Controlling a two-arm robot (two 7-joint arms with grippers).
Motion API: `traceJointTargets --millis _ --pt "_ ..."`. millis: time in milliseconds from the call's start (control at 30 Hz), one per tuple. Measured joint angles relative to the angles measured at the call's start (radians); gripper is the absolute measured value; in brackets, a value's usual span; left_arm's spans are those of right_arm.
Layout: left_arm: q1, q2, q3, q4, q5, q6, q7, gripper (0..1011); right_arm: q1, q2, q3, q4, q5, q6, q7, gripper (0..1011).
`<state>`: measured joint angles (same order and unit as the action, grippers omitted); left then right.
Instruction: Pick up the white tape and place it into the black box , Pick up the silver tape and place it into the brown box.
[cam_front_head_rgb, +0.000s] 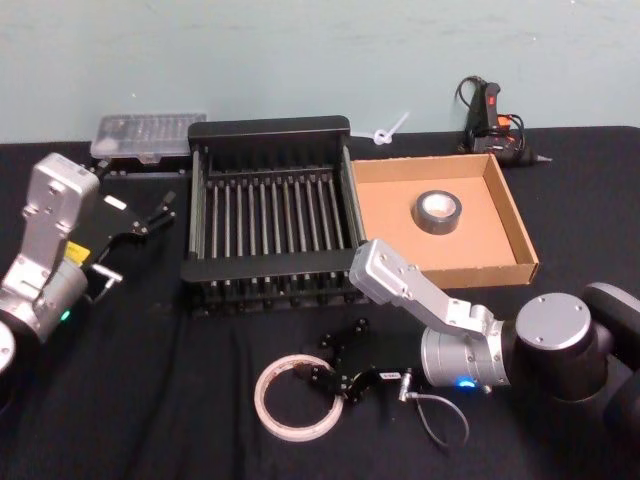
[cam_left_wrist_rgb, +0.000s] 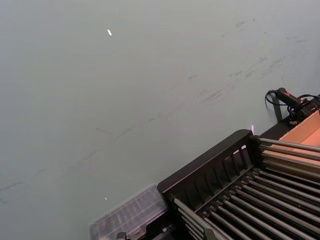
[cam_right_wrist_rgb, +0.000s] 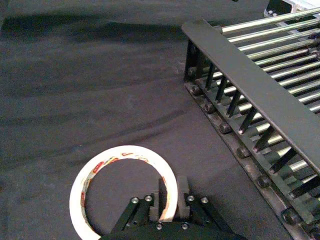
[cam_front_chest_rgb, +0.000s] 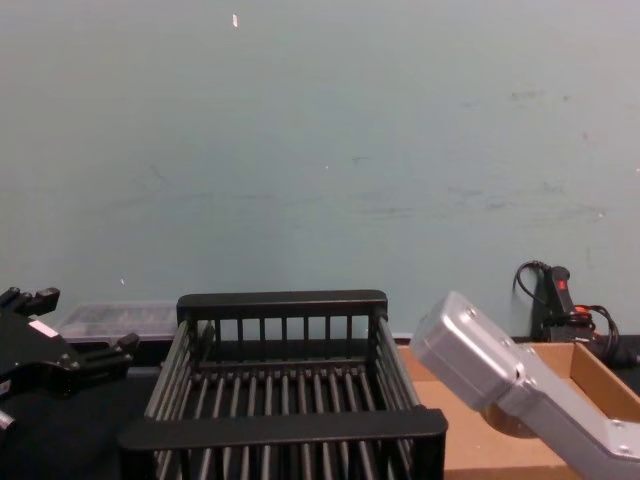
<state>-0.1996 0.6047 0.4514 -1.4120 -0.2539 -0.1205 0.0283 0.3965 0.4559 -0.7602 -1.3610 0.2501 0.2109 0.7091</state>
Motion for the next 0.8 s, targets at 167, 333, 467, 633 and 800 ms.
traceJointTargets --millis 167,333,467,633,800 --pt "0.000 0.000 0.000 0.000 0.000 0.000 0.000 1001 0.000 0.000 0.000 0.000 0.001 -0.001 0.000 119" --pt "0.000 0.000 0.000 0.000 0.000 0.000 0.000 1001 0.000 -0.001 0.001 0.000 0.002 -0.001 0.000 99" --pt "0.000 0.000 0.000 0.000 0.000 0.000 0.000 1001 0.000 -0.001 0.001 0.000 0.002 -0.002 0.000 99" --pt "0.000 0.000 0.000 0.000 0.000 0.000 0.000 1001 0.000 0.000 0.001 0.000 0.004 -0.003 0.002 99" --pt "0.000 0.000 0.000 0.000 0.000 0.000 0.000 1001 -0.002 0.014 0.012 -0.020 0.025 -0.018 0.020 99"
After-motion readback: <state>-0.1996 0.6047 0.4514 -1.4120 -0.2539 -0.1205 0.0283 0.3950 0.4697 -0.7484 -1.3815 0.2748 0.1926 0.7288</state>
